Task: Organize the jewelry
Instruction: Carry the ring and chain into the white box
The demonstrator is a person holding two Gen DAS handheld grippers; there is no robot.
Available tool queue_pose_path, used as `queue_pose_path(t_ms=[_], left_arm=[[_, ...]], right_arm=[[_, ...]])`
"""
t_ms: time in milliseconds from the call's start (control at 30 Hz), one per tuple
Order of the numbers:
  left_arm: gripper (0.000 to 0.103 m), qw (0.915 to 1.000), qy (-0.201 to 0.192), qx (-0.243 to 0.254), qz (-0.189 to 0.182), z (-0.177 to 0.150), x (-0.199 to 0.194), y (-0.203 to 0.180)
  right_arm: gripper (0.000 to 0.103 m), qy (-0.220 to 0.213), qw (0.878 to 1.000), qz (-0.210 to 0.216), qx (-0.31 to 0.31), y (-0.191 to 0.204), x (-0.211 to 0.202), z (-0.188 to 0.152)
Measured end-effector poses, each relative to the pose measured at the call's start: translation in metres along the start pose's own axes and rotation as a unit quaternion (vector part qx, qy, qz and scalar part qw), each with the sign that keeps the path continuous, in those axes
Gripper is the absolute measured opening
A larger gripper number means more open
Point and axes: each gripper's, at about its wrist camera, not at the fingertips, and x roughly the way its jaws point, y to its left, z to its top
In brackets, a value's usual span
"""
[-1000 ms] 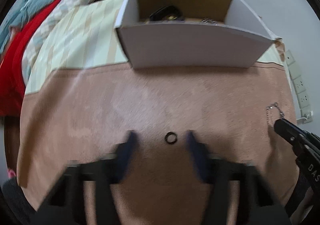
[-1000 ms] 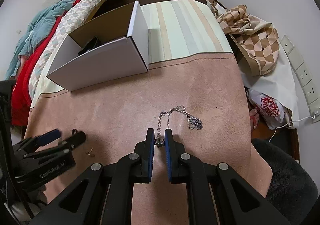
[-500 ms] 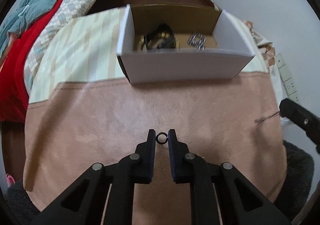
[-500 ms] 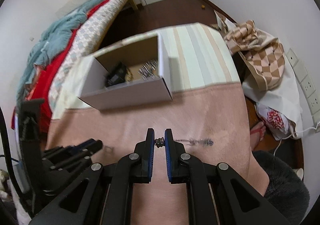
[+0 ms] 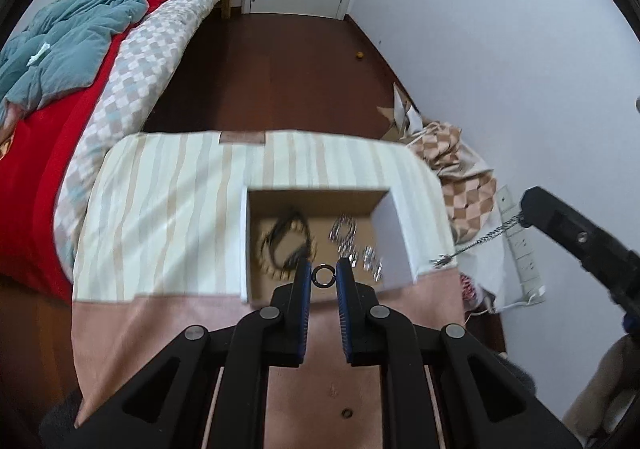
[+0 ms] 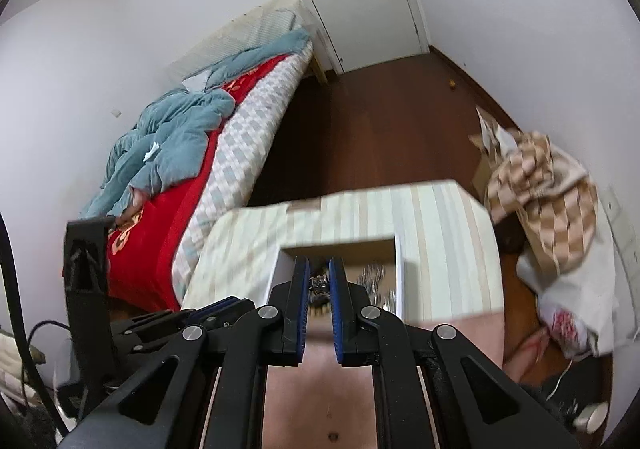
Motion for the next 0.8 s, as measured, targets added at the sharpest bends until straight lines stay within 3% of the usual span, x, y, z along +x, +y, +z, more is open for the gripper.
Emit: queue_pose_path(t_ms=[300, 533, 800], left_arm=[[0.01, 0.9985, 0.047, -0.018, -0.024, 0.042, 0.045, 0.017], [0.01, 0.9947, 0.096, -0.027, -0.025, 0.049, 0.089, 0.027], [0.014, 0.9875, 0.155, -0.029, 0.012, 0.043, 0.121, 0.034]], right_arm=[[0.01, 0.047, 0.999, 0.008, 0.017, -0.018, 0.064, 0.046], [0.01, 0.118, 0.993, 0.005, 0.024, -0.035, 0.123, 0.032], [0.011, 0.167, 0.986, -0.004, 0.023, -0.05, 0.157, 0.016]])
